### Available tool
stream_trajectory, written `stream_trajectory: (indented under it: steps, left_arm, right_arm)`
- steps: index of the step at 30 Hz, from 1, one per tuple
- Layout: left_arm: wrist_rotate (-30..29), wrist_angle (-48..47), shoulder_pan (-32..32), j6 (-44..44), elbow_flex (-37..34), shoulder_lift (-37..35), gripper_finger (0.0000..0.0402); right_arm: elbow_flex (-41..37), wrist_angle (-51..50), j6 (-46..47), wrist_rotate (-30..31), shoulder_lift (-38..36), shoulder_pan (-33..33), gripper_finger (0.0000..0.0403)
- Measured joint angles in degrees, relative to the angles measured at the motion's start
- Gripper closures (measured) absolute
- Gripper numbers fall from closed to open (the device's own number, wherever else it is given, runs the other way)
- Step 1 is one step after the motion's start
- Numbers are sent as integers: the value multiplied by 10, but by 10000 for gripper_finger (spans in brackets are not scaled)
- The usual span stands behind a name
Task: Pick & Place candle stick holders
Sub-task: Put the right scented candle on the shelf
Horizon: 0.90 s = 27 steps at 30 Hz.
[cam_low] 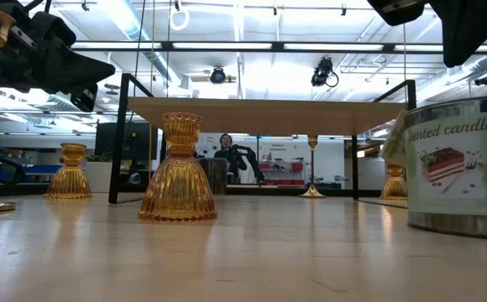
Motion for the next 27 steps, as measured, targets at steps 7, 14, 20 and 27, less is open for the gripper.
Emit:
stream_trajectory:
  steps: [7,14,20,27]
  left_arm:
    - [0,0,0,0,0,0,394]
    - [0,0,0,0,0,0,394]
    - [0,0,0,0,0,0,394]
    - [0,0,0,0,0,0,394]
  right_arm:
    - [0,0,21,0,-1,0,393]
    - [0,0,71,-6,-18,2,346]
    - [-7,8,100,-6,-35,2,249]
    - [-21,25,122,-6,-37,2,152]
